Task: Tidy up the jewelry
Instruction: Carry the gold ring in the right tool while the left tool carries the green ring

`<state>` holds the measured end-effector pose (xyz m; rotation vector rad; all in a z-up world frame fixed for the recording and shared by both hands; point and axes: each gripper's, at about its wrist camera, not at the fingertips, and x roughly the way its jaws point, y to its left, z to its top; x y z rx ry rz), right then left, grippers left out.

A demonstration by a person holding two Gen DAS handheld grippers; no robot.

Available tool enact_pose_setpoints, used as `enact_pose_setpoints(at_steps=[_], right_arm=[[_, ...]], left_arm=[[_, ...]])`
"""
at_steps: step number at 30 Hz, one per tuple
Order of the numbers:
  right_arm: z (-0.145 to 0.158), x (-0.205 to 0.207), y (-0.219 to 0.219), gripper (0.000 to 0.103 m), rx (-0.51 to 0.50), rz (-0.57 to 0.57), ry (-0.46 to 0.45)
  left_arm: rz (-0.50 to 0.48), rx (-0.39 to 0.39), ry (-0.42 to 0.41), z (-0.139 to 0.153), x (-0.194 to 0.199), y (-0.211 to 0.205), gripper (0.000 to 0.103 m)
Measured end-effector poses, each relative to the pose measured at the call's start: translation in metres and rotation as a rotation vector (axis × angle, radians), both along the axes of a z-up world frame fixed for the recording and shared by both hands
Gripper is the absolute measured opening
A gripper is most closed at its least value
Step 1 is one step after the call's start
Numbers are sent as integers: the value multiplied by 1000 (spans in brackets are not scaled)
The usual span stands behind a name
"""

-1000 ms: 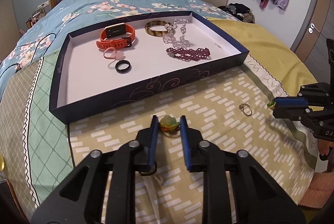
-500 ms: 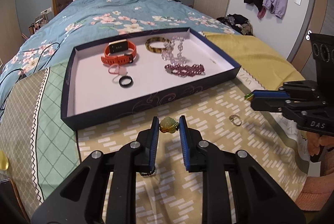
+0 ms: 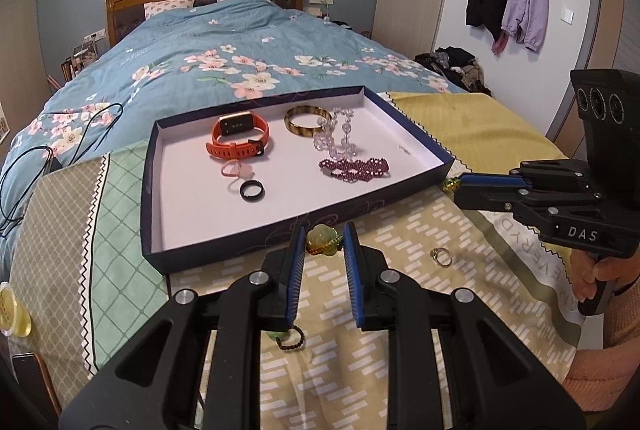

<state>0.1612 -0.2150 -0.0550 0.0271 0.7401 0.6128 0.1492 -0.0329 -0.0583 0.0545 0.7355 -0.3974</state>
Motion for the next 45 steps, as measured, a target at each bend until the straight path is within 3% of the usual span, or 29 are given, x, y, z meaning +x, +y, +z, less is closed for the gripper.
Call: enact_pose_setpoints(at_steps=[16,45], right_arm=[[11,25,9,9,-6,-4,-31],[11,50,14,9,-3,-31,-29]], left_arm=[[32,-16,-36,14,11,9,20],[58,-9,-50,13,33,11,20]])
